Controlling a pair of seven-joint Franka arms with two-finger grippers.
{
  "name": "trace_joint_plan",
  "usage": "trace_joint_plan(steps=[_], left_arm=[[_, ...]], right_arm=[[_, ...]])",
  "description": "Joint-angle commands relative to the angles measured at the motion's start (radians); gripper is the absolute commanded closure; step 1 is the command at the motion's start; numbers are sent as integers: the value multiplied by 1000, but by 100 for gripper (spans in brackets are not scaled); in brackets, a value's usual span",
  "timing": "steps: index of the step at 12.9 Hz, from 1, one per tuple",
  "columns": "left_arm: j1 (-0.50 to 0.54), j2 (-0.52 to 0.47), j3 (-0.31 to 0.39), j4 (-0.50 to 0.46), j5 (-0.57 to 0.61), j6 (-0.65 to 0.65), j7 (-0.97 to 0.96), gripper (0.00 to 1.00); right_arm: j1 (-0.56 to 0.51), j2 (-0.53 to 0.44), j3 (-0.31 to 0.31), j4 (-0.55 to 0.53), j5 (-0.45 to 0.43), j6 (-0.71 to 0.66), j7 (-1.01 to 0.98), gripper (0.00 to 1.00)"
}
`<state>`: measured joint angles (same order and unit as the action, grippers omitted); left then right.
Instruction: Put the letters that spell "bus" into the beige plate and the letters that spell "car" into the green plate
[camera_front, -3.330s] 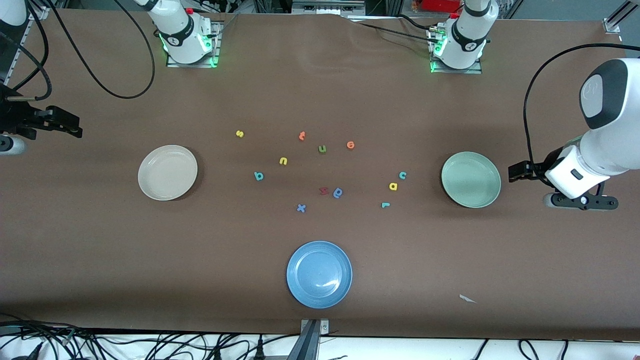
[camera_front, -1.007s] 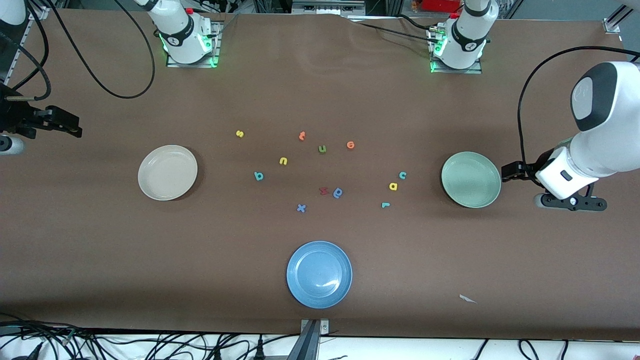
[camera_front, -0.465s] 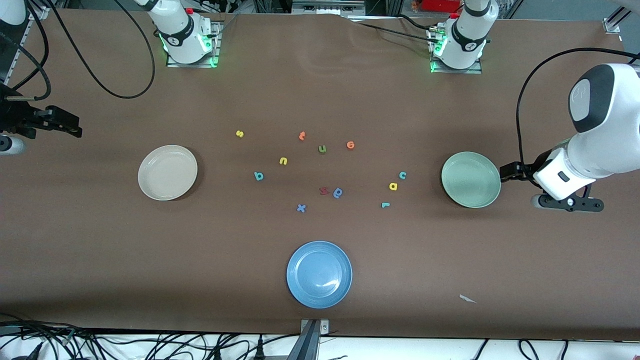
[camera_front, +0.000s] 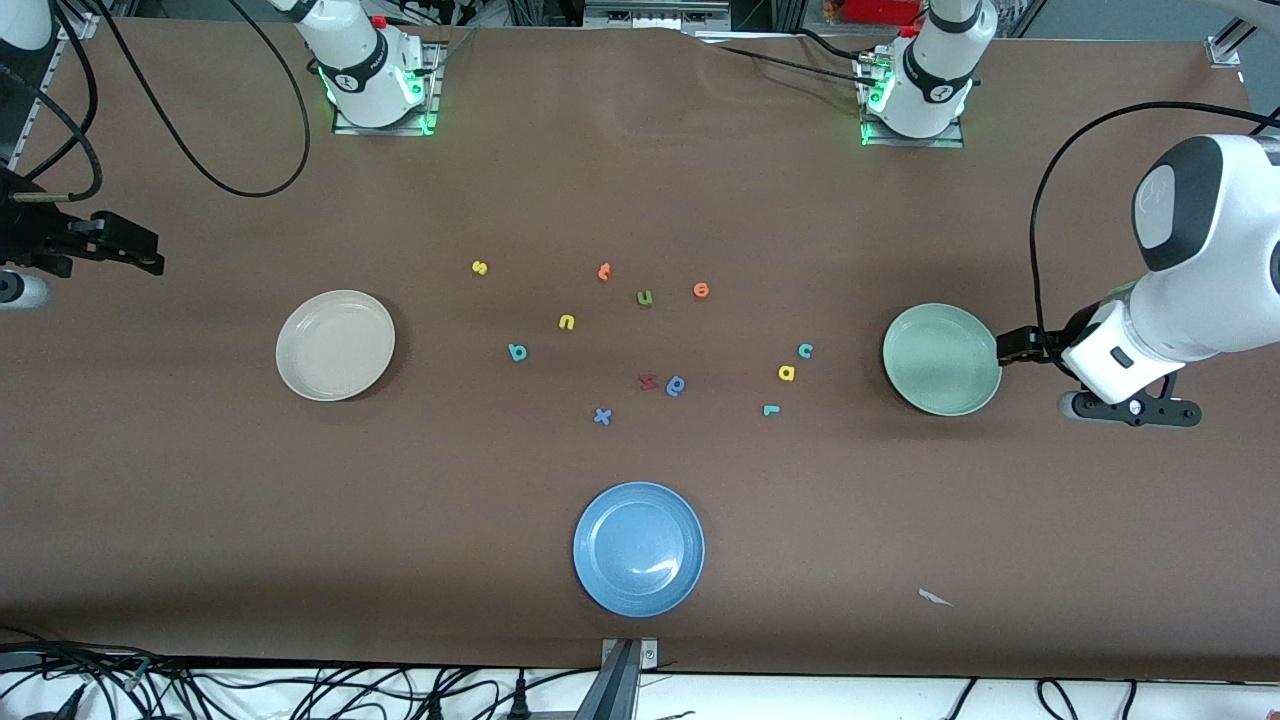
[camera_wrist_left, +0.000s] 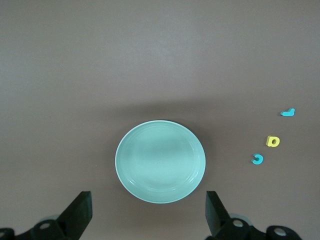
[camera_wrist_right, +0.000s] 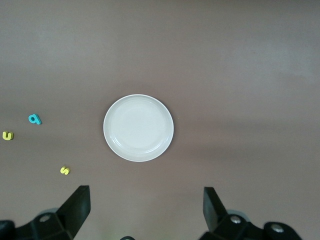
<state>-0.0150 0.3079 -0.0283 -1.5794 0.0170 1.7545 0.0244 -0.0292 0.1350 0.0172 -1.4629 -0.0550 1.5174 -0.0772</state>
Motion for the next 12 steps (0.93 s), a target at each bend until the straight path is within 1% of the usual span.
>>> trace_joint_plan(steps=[1,12], left_arm=[[-5,-6,4,-1,-19,-4,5,0],[-16,2,4,-1,-19,-4,-4,0]], right_arm=[[0,-9,3,12,-6,-22,13,0],[0,-9,3,12,-6,-20,13,0]])
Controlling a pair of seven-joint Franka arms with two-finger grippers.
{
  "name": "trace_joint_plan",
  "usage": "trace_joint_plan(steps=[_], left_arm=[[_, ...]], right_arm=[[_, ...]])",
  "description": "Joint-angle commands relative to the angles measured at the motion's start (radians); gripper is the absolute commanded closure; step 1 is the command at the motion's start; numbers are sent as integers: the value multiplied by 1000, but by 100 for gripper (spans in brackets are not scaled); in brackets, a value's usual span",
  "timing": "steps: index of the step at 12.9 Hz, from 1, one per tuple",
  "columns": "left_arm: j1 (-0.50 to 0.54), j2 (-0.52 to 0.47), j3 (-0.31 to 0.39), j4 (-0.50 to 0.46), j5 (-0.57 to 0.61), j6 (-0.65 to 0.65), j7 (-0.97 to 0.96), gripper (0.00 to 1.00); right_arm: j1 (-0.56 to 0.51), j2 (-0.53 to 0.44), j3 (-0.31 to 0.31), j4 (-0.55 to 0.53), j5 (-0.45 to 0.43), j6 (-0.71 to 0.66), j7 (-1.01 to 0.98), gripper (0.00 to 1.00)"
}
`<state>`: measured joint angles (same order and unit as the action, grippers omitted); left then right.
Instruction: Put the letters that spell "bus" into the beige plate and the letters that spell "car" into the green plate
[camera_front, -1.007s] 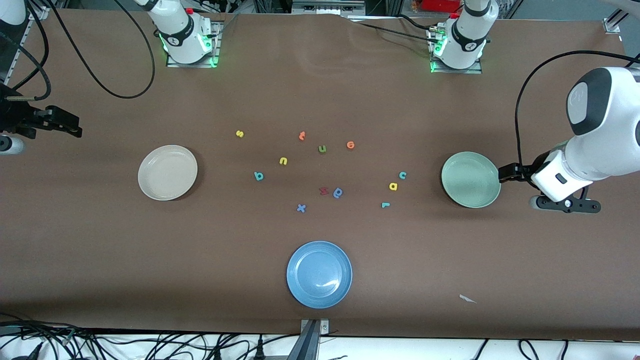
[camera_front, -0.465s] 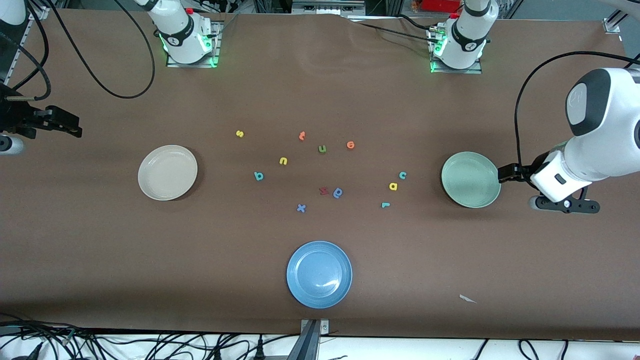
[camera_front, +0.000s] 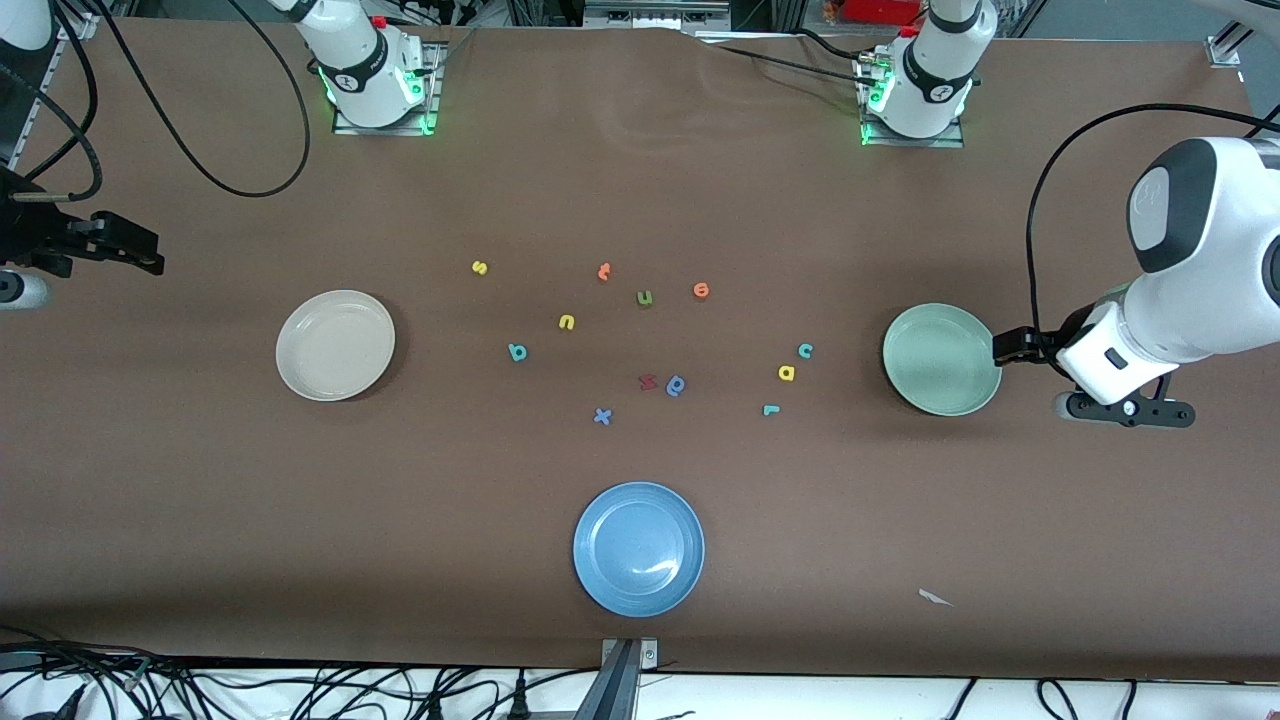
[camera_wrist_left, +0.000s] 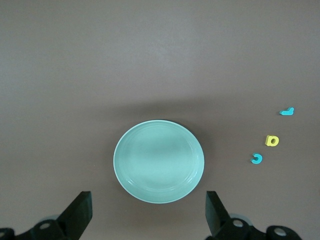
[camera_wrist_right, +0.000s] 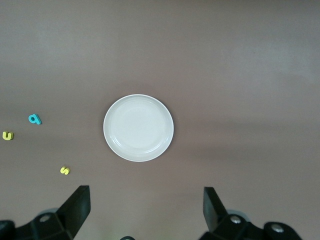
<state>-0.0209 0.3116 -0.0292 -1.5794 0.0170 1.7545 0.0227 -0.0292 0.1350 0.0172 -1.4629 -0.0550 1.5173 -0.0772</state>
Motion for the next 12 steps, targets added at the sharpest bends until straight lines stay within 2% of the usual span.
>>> trace_joint_plan(steps=[1,12], left_arm=[[-10,-2,5,-1,-19,-4,-3,0],[-13,-2,5,-2,-19,-6,-17,0]], right_arm=[[0,-9,3,12,-6,-22,13,0],[0,-9,3,12,-6,-20,11,0]])
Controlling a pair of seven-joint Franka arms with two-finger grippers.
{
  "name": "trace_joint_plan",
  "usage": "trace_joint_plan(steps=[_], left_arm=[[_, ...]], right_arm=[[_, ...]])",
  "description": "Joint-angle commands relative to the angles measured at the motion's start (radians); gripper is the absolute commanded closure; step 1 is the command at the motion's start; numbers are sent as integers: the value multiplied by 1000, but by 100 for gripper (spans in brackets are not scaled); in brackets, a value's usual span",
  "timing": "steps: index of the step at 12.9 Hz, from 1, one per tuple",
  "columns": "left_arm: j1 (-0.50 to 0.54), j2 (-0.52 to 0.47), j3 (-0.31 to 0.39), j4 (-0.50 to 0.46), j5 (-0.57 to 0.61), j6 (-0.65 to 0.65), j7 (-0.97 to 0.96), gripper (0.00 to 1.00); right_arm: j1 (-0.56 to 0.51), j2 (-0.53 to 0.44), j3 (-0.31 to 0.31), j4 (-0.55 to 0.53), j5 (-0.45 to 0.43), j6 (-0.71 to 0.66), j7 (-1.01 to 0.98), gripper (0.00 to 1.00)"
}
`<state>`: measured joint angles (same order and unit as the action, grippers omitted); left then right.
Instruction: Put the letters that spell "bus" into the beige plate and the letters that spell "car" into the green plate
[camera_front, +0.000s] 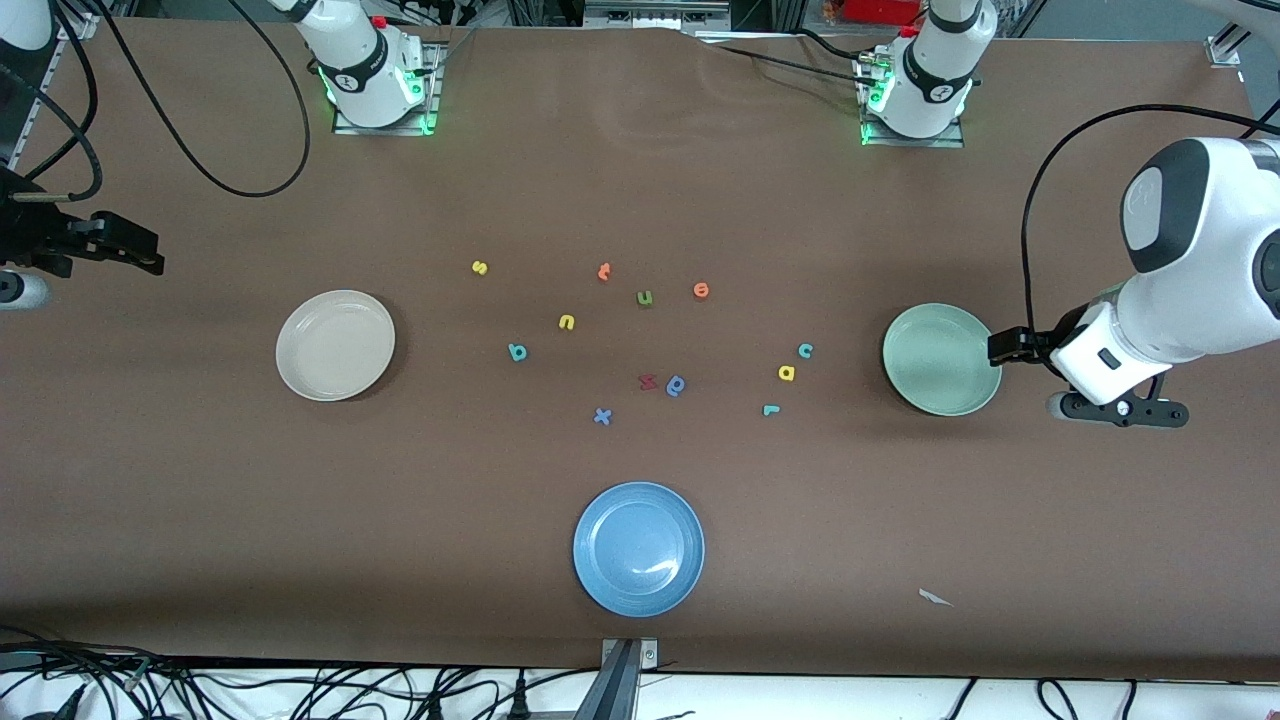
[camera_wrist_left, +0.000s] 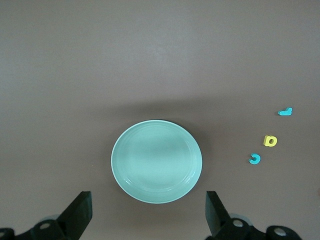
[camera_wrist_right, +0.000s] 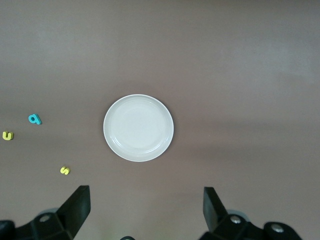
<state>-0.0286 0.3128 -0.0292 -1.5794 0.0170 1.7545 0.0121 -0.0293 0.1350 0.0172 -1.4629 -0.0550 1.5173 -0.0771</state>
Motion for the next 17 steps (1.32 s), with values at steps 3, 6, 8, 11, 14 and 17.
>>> trace_joint_plan(steps=[3,6,8,11,14,17], left_arm=[[-5,-3,5,-2,-19,-6,-7,0],[-5,-3,5,-2,-19,-4,-7,0],[-8,3,5,-2,-19,-4,-6,0],[-10,5,5,-2,-19,-4,-7,0],[-10,6,3,-2,-19,-4,-7,0],[-10,12,-3,-5,-20,-4,-6,0]], right_arm=[[0,-9,3,12,-6,-22,13,0],[0,-9,3,12,-6,-20,11,0],[0,-9,1,12,-6,-20,13,0],[0,-9,1,12,-6,-20,13,0],[0,-9,1,12,-6,-20,11,0],[-1,-8,1,12,-6,-19,11,0]])
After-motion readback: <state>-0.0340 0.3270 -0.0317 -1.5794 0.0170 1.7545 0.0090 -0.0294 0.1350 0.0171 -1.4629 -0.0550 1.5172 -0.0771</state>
